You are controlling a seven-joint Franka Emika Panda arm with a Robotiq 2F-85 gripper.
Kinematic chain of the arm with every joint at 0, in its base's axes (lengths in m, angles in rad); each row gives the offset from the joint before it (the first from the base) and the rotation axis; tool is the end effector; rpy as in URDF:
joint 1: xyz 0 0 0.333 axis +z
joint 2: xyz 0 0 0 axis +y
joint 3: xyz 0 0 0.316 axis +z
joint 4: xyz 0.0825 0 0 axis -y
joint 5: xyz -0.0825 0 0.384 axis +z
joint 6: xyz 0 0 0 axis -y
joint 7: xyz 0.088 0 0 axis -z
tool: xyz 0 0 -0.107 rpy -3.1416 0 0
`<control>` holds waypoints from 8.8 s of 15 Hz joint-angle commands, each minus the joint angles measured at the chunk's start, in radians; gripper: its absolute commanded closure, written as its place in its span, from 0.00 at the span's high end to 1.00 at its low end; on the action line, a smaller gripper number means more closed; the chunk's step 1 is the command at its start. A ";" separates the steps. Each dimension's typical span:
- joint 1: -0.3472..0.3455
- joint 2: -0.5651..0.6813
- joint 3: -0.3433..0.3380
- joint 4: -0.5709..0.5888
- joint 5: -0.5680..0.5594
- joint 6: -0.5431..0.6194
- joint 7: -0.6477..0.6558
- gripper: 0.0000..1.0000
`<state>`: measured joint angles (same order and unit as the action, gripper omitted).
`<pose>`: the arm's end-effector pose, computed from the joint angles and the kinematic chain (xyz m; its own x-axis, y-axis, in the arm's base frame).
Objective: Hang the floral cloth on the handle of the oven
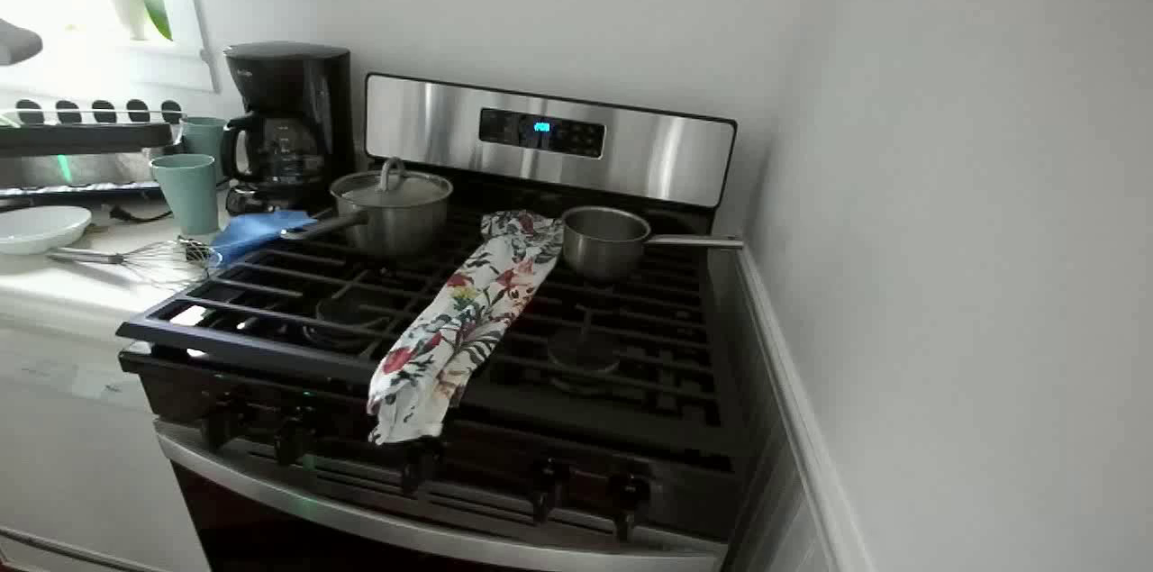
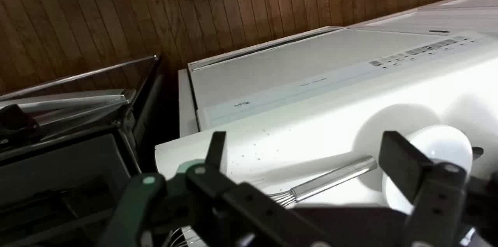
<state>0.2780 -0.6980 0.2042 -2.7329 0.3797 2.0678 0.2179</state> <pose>0.2902 0.1694 0.4225 0.9986 0.0449 -0.0294 0.0380 -0.9782 -0.2043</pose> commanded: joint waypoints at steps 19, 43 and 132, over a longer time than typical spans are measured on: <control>-0.345 0.000 -0.182 -0.003 -0.440 -0.118 -0.136 1.00; -0.521 0.538 -0.530 0.224 -0.717 0.378 -0.654 1.00; -0.341 -0.356 -0.518 0.593 -0.552 -0.134 -0.544 0.01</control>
<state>-0.0868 -1.0204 -0.3020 -2.1301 -0.2082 1.8827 -0.3494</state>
